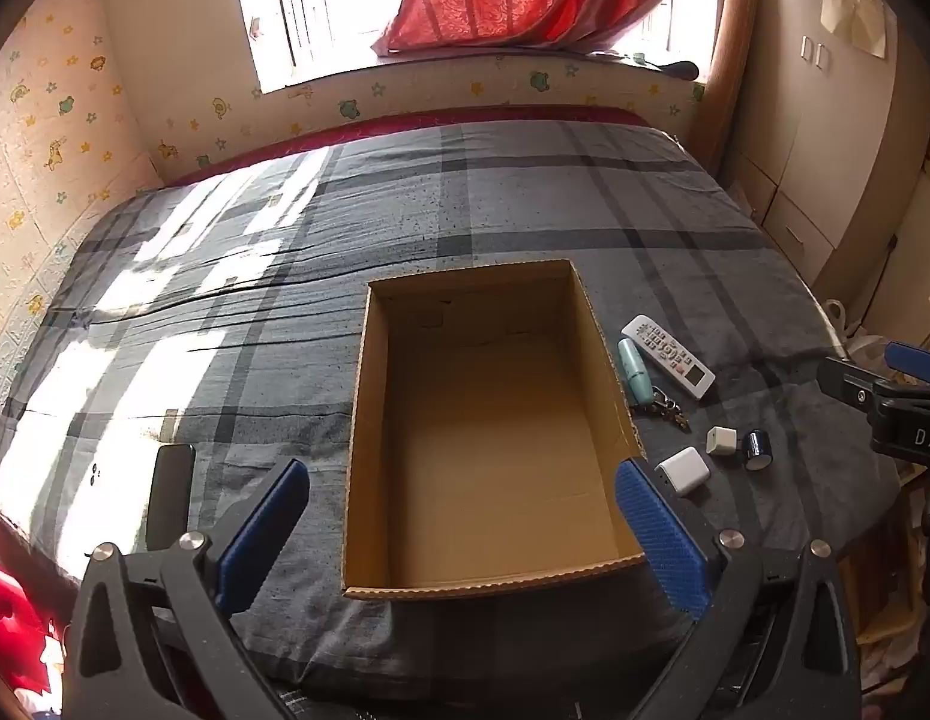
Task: Organize rigid objects
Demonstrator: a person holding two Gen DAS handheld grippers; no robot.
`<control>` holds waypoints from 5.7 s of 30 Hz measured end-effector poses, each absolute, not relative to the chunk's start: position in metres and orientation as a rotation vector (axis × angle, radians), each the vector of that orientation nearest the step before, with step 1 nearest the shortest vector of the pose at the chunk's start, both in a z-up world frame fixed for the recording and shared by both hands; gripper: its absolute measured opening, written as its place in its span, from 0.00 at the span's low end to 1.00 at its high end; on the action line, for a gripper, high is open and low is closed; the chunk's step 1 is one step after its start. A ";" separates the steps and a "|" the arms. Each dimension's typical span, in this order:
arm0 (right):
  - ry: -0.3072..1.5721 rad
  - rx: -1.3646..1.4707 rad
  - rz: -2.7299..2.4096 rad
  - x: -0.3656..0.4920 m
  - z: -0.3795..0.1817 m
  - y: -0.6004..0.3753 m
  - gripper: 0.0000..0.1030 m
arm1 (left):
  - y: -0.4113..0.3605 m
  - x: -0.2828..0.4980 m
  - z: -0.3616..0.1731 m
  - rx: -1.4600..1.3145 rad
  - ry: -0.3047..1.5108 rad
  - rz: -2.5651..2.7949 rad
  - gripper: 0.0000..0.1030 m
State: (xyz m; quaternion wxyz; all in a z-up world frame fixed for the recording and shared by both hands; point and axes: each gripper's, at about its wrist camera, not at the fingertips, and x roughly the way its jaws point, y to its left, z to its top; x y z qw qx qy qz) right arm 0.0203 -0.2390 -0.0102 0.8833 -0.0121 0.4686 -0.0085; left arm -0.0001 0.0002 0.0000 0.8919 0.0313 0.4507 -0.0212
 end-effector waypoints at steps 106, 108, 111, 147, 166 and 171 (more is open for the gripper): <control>1.008 -0.003 -0.073 0.038 -0.033 -0.254 1.00 | 0.057 0.057 -0.068 0.002 0.992 -0.026 1.00; 1.017 -0.002 -0.077 0.041 -0.038 -0.254 1.00 | 0.061 0.065 -0.082 0.013 1.003 -0.021 1.00; 1.028 -0.001 -0.084 0.043 -0.047 -0.256 1.00 | 0.069 0.078 -0.103 0.023 1.023 -0.017 1.00; 1.157 0.049 -0.205 0.075 -0.125 -0.314 1.00 | 0.088 0.106 -0.171 0.004 1.133 -0.065 0.13; 1.343 0.186 -0.160 0.088 -0.211 -0.349 0.70 | 0.088 0.105 -0.170 0.004 1.131 -0.065 0.13; 1.361 0.217 -0.144 0.093 -0.223 -0.353 0.47 | 0.088 0.105 -0.170 0.006 1.130 -0.064 0.13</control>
